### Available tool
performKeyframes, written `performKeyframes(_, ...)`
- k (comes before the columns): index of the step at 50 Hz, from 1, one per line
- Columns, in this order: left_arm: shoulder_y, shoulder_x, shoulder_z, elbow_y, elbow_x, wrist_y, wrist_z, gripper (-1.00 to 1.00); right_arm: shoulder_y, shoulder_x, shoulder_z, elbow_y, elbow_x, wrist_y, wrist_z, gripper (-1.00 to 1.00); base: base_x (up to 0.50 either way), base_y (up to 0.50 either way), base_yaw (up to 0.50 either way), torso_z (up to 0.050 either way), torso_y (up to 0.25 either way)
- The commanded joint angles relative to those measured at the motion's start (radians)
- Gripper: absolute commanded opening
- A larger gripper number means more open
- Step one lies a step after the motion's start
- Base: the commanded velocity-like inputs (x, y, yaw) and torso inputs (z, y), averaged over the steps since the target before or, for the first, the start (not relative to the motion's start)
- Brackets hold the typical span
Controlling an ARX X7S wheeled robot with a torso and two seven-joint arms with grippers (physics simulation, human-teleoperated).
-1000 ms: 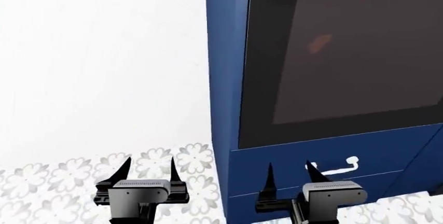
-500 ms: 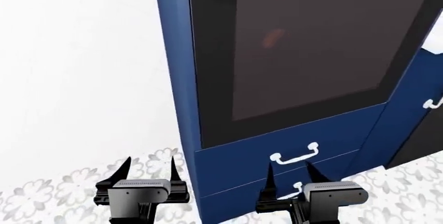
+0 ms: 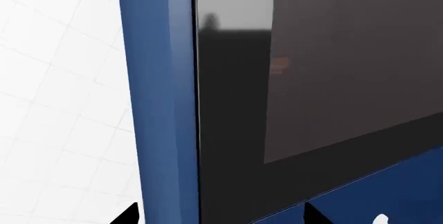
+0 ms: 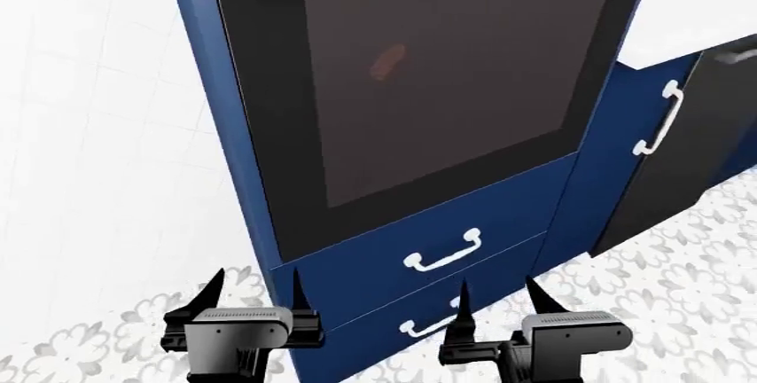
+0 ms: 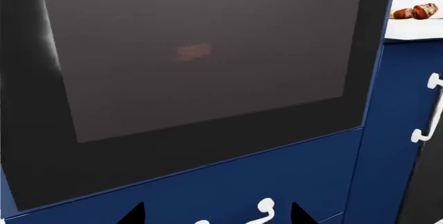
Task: Open the oven door
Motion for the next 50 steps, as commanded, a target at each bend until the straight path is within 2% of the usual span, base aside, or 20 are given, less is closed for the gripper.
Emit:
performKeyframes(1, 0.001, -0.005, 0.005, 0.006, -0.005, -0.001, -0.006, 1.00, 0.000, 0.005, -0.002, -0.001, 0.001, -0.002, 0.010, 1.00, 0.00, 0.00, -0.50, 0.000, 0.000)
performKeyframes(9, 0.001, -0.007, 0.009, 0.007, -0.008, 0.000, -0.010, 1.00, 0.003, 0.011, -0.009, -0.015, -0.024, 0.011, 0.034, 1.00, -0.02, -0.04, 0.00, 0.000, 0.000)
performKeyframes(28, -0.001, -0.014, 0.017, 0.011, -0.016, -0.002, -0.018, 1.00, 0.007, 0.026, -0.032, -0.034, -0.061, 0.042, 0.061, 1.00, 0.23, 0.44, 0.00, 0.000, 0.000)
performKeyframes(41, -0.005, -0.019, 0.022, 0.007, -0.020, 0.001, -0.023, 1.00, -0.008, 0.026, -0.018, -0.040, -0.002, -0.005, 0.035, 1.00, 0.25, 0.43, 0.00, 0.000, 0.000)
performKeyframes(50, -0.005, -0.023, 0.026, 0.008, -0.023, 0.001, -0.026, 1.00, -0.010, 0.029, -0.023, -0.042, 0.004, -0.015, 0.032, 1.00, 0.27, -0.10, 0.00, 0.000, 0.000)
